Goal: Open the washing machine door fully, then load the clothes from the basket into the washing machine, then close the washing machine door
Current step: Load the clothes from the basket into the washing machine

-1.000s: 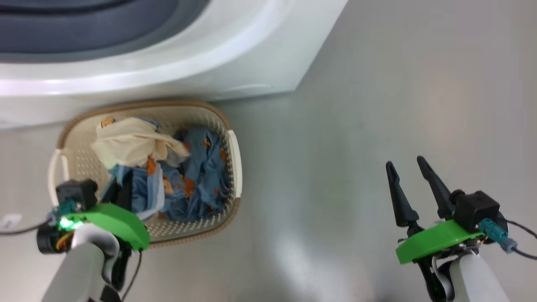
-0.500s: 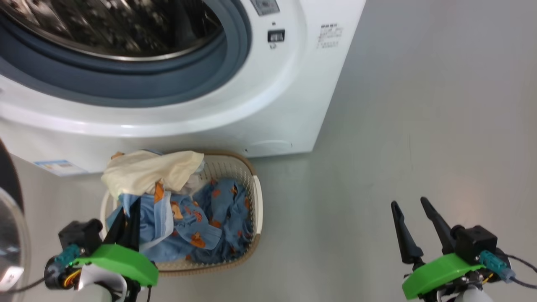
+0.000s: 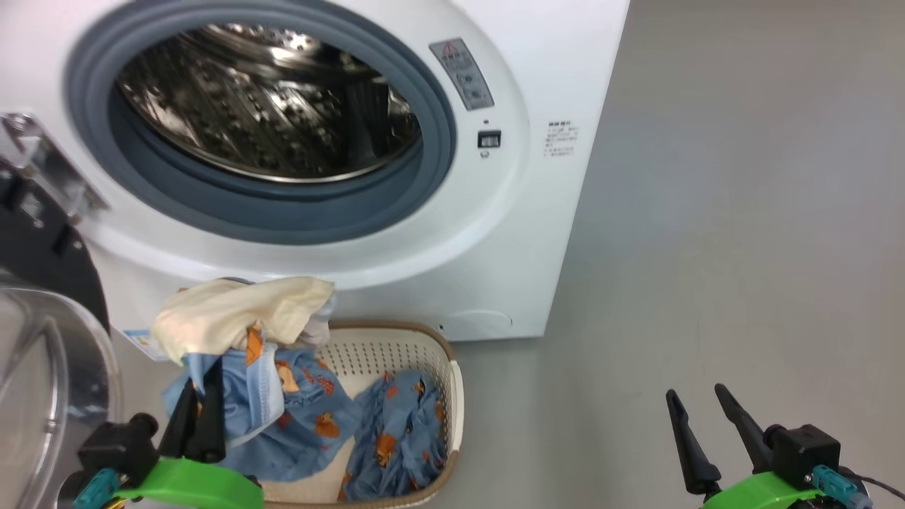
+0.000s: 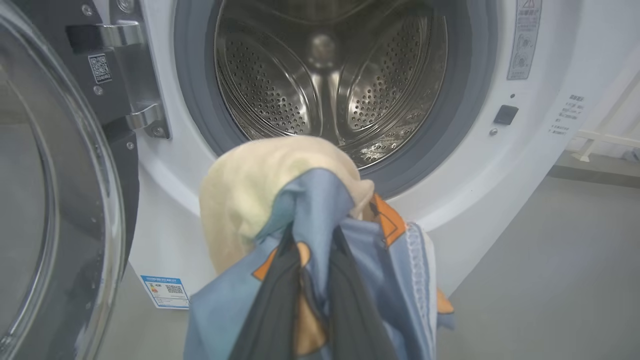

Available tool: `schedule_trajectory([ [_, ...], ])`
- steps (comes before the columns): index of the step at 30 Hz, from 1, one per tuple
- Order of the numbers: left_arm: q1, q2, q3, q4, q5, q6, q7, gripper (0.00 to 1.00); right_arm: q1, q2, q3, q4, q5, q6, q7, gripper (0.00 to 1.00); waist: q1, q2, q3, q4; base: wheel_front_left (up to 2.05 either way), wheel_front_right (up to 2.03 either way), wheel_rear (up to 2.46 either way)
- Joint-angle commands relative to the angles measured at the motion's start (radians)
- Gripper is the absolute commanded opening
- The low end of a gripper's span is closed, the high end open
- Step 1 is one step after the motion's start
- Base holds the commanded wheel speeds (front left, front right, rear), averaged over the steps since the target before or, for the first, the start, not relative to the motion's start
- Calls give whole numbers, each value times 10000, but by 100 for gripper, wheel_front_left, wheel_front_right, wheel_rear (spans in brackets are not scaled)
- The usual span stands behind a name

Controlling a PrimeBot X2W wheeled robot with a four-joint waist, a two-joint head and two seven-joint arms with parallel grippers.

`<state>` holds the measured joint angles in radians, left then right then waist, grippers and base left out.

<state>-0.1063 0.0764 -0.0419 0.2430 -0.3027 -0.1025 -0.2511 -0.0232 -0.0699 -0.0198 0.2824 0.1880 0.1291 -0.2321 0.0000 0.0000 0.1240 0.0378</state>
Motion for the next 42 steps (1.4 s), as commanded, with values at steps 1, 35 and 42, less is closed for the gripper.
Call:
schedule_trajectory([
  [1,41,138,437,-526,185,24,-106,0,68,-118,210,-316,108,16,39,100,0,0,-569,210,0,0,0],
  [35,1541,34,913,-2016,381,5,-107,0,519,-179,168,-1342,-186,16,211,100,0,0,-1096,85,0,0,0],
  [42,1428,-50,890,-1946,389,-20,-107,0,360,-158,138,-1564,-305,16,136,100,0,0,-814,-28,0,0,0],
])
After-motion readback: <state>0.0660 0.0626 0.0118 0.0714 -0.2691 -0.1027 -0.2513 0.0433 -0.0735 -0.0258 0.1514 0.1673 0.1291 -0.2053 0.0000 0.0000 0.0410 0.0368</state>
